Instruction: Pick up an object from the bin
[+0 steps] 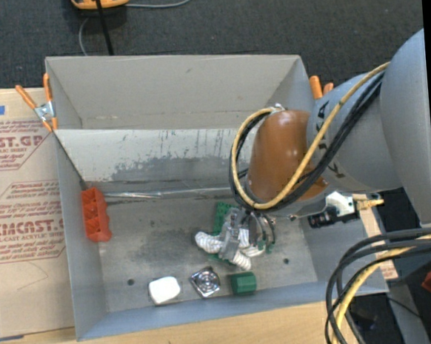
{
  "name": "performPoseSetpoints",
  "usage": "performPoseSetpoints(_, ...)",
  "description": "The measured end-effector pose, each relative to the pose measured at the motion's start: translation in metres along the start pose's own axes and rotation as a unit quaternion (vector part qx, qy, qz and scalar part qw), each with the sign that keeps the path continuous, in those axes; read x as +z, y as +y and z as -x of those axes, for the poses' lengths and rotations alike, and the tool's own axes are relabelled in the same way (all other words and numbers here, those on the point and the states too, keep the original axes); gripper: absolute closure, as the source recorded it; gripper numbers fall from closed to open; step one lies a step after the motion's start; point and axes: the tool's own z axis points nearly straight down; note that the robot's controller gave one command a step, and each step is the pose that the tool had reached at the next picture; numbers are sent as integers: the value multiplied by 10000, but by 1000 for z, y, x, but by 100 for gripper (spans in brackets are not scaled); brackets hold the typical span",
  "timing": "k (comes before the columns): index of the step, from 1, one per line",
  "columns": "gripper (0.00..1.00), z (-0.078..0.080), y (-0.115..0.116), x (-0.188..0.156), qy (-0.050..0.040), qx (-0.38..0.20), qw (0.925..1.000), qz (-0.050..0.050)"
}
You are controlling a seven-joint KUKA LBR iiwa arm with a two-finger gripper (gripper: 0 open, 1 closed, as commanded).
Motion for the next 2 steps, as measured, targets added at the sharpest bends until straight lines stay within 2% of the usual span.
performPoseSetpoints(2,100,0,0,-21,9,-3,10000,-1)
